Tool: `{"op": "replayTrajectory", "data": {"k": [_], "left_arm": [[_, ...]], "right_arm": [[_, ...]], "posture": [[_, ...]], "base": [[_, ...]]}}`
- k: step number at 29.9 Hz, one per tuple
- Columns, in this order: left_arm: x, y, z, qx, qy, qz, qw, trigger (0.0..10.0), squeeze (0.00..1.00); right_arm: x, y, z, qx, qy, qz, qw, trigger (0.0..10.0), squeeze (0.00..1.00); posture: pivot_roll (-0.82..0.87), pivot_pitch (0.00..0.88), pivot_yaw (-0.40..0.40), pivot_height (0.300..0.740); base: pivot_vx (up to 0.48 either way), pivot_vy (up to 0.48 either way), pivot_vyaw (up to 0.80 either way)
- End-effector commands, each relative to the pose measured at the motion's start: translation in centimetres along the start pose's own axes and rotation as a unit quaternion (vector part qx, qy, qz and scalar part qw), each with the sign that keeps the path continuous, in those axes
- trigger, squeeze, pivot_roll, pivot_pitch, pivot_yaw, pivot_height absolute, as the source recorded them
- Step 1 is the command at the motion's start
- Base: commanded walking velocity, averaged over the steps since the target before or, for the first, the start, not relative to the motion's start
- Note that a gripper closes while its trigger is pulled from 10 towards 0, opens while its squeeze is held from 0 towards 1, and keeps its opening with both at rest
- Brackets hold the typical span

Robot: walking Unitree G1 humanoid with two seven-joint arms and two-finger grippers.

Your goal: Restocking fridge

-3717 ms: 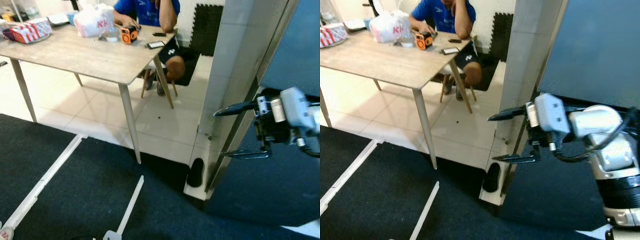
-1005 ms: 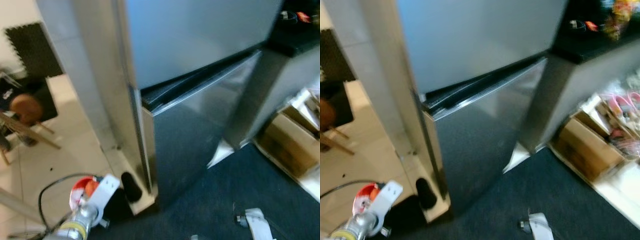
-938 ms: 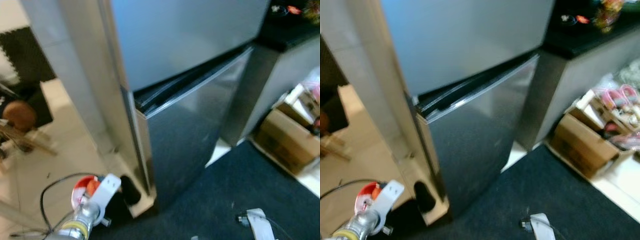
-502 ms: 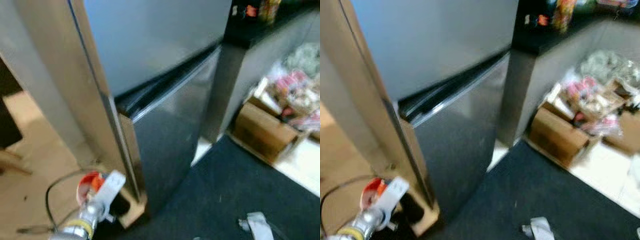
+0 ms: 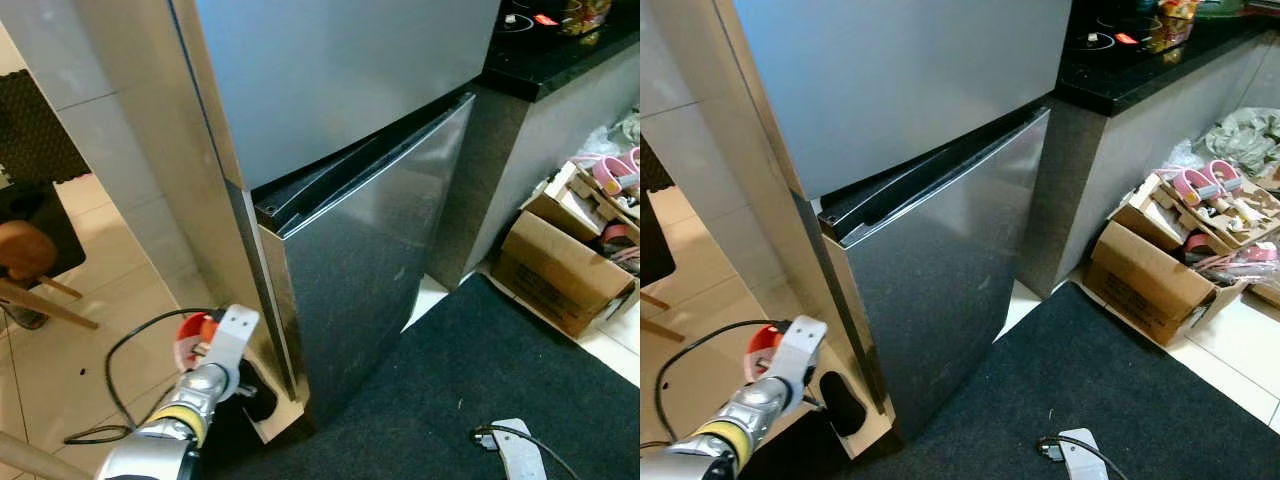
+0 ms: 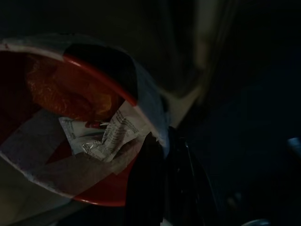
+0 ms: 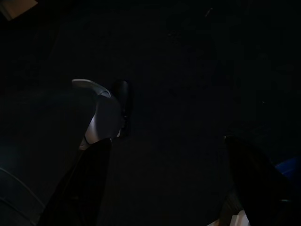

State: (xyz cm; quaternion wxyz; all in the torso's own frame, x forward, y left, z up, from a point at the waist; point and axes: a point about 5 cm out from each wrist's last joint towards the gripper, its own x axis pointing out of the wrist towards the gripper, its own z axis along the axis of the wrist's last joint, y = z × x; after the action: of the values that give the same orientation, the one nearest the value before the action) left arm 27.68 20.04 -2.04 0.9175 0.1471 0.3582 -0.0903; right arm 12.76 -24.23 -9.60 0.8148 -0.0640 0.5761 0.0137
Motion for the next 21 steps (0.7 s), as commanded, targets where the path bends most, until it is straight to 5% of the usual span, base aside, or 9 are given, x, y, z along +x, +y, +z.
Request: {"op": "replayTrajectory", "data": {"k": [1,13,21], "left_arm": [[0.2,-0.1,1.3,-0.018,-0.023,-0.003,1.0,10.0,0.0],[0.7,-3.5,2.9,-0.053,-0.038,-0.07,0.995,10.0,0.0],[0.7,-6.0,2.8,-0.023,-0.033,-0.148,0.988,10.0,0.0]], "right_arm": [[0.0,0.2,0.1,0.003,-0.004,0.0,1.0,10.0,0.0],[0.0,-0.1,0.0,0.0,-0.003,-0.007,1.0,10.0,0.0],[0.0,-0.1,-0.1,-0.002,-0.002,-0.009,1.0,10.0,0.0]], "posture": [[-0.07,0.0,0.041,0.74],[-0.08,0.0,0.037,0.74],[-0.07,0.0,0.039,0.74]], "base": [[0.0,0.0,0.0],[0.0,0.0,0.0],[0.0,0.0,0.0]]}}
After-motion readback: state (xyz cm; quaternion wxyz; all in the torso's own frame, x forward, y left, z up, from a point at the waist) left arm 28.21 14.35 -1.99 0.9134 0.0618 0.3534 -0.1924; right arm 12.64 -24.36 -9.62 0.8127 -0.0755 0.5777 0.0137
